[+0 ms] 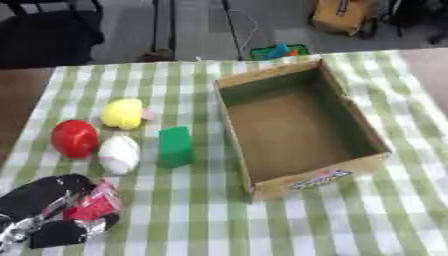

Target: Pick up objects on the table and place them in the box.

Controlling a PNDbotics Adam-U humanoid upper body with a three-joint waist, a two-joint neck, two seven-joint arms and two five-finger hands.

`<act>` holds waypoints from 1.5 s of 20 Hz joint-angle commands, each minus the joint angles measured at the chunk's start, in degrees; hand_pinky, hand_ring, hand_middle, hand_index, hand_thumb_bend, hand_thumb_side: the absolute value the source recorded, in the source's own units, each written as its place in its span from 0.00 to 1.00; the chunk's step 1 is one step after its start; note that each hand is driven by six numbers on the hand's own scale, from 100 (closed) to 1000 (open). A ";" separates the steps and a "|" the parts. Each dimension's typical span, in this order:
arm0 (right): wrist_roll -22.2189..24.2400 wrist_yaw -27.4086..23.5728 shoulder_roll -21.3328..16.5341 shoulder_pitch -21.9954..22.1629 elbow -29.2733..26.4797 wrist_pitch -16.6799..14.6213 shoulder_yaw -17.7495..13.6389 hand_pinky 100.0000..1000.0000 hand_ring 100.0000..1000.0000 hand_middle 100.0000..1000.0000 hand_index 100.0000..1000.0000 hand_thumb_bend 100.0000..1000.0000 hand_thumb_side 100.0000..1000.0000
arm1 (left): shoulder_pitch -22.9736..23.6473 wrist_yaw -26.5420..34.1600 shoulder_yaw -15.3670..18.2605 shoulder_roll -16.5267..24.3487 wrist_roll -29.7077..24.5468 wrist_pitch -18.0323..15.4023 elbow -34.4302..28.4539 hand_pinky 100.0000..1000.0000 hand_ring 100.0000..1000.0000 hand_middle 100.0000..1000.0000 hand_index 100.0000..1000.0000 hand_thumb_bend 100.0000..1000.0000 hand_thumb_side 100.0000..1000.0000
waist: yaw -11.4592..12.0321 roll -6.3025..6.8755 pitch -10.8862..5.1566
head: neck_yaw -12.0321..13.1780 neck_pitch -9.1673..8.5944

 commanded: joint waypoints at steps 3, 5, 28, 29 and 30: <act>-0.52 -0.22 -0.62 -0.69 -1.30 -0.37 -0.03 0.51 0.64 0.55 0.67 0.00 0.87 | 0.02 -1.93 0.05 1.35 0.47 0.02 0.40 0.88 0.72 0.63 0.83 0.41 0.89 | -0.02 -0.04 -0.88 | 0.10 -0.53; -0.55 -0.22 -0.65 -0.75 -1.30 -0.39 -0.04 0.51 0.64 0.55 0.67 0.00 0.87 | 0.03 -2.64 -0.19 1.35 -0.09 -0.28 0.72 0.85 0.71 0.63 0.83 0.44 0.87 | -0.06 -0.06 -0.80 | 0.13 -0.50; -1.24 -0.02 -0.57 -0.96 -1.30 -0.03 -0.20 0.51 0.64 0.55 0.67 0.00 0.87 | 0.10 -3.59 -0.30 1.14 -0.96 -0.84 0.46 0.43 0.40 0.42 0.65 0.12 0.78 | -0.07 -0.34 -0.90 | 0.23 -0.42; -1.29 -0.01 -0.57 -0.93 -1.30 0.02 -0.19 0.52 0.64 0.55 0.67 0.00 0.87 | 0.05 -3.19 -0.23 1.18 -0.66 -0.67 0.08 0.42 0.40 0.42 0.65 0.11 0.79 | -0.05 -0.33 -0.93 | 0.21 -0.42; -1.32 0.01 -0.57 -0.91 -1.30 0.06 -0.18 0.52 0.64 0.55 0.67 0.00 0.88 | 0.05 -2.86 -0.19 1.24 -0.46 -0.50 -0.23 0.42 0.40 0.42 0.65 0.11 0.79 | -0.05 -0.32 -0.95 | 0.19 -0.43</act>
